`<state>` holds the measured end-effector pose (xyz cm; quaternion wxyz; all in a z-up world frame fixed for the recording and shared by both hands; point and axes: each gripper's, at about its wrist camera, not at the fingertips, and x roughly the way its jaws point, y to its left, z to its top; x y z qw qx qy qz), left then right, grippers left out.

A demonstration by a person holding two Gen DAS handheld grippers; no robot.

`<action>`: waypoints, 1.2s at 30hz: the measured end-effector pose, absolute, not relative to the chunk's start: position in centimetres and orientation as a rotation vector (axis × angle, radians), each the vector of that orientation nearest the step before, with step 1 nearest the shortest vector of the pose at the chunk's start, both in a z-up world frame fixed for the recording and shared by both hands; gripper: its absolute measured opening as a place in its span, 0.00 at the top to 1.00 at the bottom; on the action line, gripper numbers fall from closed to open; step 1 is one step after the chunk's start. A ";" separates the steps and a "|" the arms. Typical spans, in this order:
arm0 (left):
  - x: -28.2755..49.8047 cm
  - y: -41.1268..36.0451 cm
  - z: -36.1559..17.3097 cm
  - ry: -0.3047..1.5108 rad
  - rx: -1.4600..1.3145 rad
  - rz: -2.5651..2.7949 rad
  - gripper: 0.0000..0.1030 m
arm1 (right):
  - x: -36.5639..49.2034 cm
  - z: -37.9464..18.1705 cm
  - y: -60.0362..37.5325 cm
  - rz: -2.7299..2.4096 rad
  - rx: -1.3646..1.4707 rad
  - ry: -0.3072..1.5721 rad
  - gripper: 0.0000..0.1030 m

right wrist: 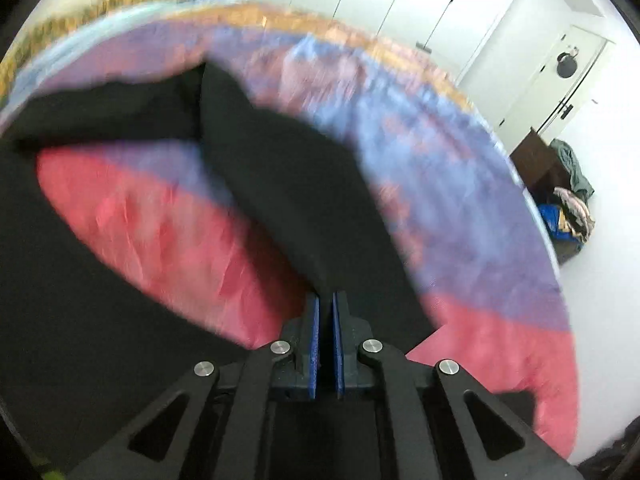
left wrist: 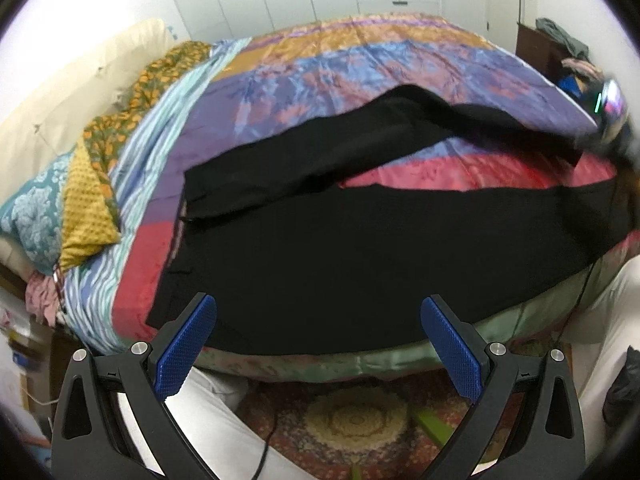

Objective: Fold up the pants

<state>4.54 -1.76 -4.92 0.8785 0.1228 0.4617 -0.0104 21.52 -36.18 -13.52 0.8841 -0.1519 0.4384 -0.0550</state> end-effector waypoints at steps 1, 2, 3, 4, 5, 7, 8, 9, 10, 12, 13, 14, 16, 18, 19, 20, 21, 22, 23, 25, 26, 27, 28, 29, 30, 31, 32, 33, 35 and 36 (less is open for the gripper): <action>4.8 -2.1 -5.2 0.970 0.264 -0.030 0.01 | 22.1 -11.1 -37.3 -0.129 -0.306 0.877 0.94; 5.1 -2.5 -5.4 0.975 0.272 -0.036 0.01 | 22.9 -9.2 -38.3 -0.143 -0.301 0.853 0.94; 5.5 -2.9 -5.7 0.982 0.283 -0.046 0.01 | 24.2 -6.8 -40.0 -0.163 -0.292 0.830 0.94; 5.7 -3.3 -5.8 0.984 0.289 -0.052 0.01 | 25.5 -5.2 -41.5 -0.179 -0.277 0.819 0.94; 6.1 -3.6 -6.0 0.985 0.296 -0.057 0.01 | 26.7 -4.0 -42.8 -0.194 -0.264 0.815 0.94; 6.7 -4.3 -6.2 0.993 0.306 -0.068 0.01 | 31.0 -2.2 -46.5 -0.247 -0.251 0.840 0.94; 7.0 -4.5 -6.4 0.998 0.307 -0.074 0.01 | 33.3 -2.2 -48.4 -0.279 -0.231 0.861 0.94; 7.3 -4.8 -6.6 1.003 0.308 -0.079 0.01 | 35.0 -2.4 -50.1 -0.316 -0.207 0.867 0.94; 7.5 -4.9 -6.7 1.006 0.308 -0.080 0.01 | 36.7 -2.9 -51.6 -0.349 -0.184 0.882 0.84; 8.0 -4.9 -7.1 1.021 0.304 -0.077 0.01 | 40.4 -5.3 -54.9 -0.463 -0.157 0.969 0.62; 8.1 -4.8 -7.2 1.025 0.301 -0.072 0.01 | 41.1 -6.2 -55.9 -0.520 -0.151 0.979 0.60; 8.3 -4.5 -7.4 1.031 0.294 -0.064 0.01 | 41.3 -6.6 -56.3 -0.535 -0.143 0.976 0.60; 8.6 -3.9 -7.9 1.051 0.272 -0.051 0.01 | 40.7 -7.2 -56.3 -0.537 -0.100 0.935 0.57; 9.2 -3.2 -8.8 1.084 0.241 -0.047 0.01 | 39.7 -8.5 -54.5 -0.454 -0.044 0.928 0.49; 9.5 -3.0 -9.3 1.101 0.224 -0.046 0.01 | 39.3 -9.2 -53.1 -0.393 -0.021 0.935 0.48; 9.7 -2.9 -9.7 1.117 0.208 -0.046 0.01 | 39.1 -10.2 -51.2 -0.302 0.016 0.945 0.48; 9.8 -2.9 -9.9 1.124 0.201 -0.048 0.01 | 39.0 -10.9 -49.2 -0.214 0.056 0.949 0.48; 9.8 -3.0 -10.1 1.129 0.197 -0.051 0.01 | 38.8 -11.5 -47.0 -0.125 0.087 0.948 0.48; 9.8 -3.2 -10.2 1.129 0.199 -0.052 0.01 | 38.8 -12.0 -44.5 -0.033 0.106 0.948 0.47; 9.8 -3.5 -10.2 1.122 0.209 -0.048 0.01 | 39.2 -13.6 -37.5 0.194 0.150 0.965 0.47; 9.7 -3.6 -10.1 1.119 0.212 -0.042 0.01 | 39.3 -14.3 -34.2 0.295 0.178 0.975 0.47; 9.7 -3.5 -10.1 1.116 0.212 -0.034 0.01 | 39.7 -15.3 -29.7 0.430 0.227 0.999 0.47; 9.9 -3.3 -9.9 1.114 0.209 -0.024 0.01 | 39.9 -16.0 -26.2 0.523 0.258 1.012 0.47; 10.0 -3.1 -9.9 1.113 0.204 -0.013 0.01 | 39.9 -16.7 -21.8 0.632 0.284 1.026 0.46; 10.1 -2.6 -9.8 1.113 0.190 0.006 0.01 | 39.9 -17.4 -18.2 0.719 0.297 1.041 0.46; 10.3 -2.2 -9.8 1.113 0.178 0.018 0.01 | 39.9 -18.0 -15.1 0.786 0.299 1.055 0.45; 10.6 -1.7 -9.8 1.116 0.161 0.032 0.01 | 39.6 -18.7 -11.0 0.870 0.295 1.078 0.42; 10.8 -1.0 -9.9 1.126 0.138 0.049 0.01 | 39.6 -19.7 -8.1 0.935 0.295 1.113 0.41; 11.3 0.0 -10.1 1.145 0.104 0.072 0.01 | 39.3 -21.2 -4.4 0.995 0.264 1.183 0.41; 11.3 0.5 -10.2 1.153 0.090 0.082 0.01 | 39.5 -21.8 -3.5 0.985 0.208 1.203 0.41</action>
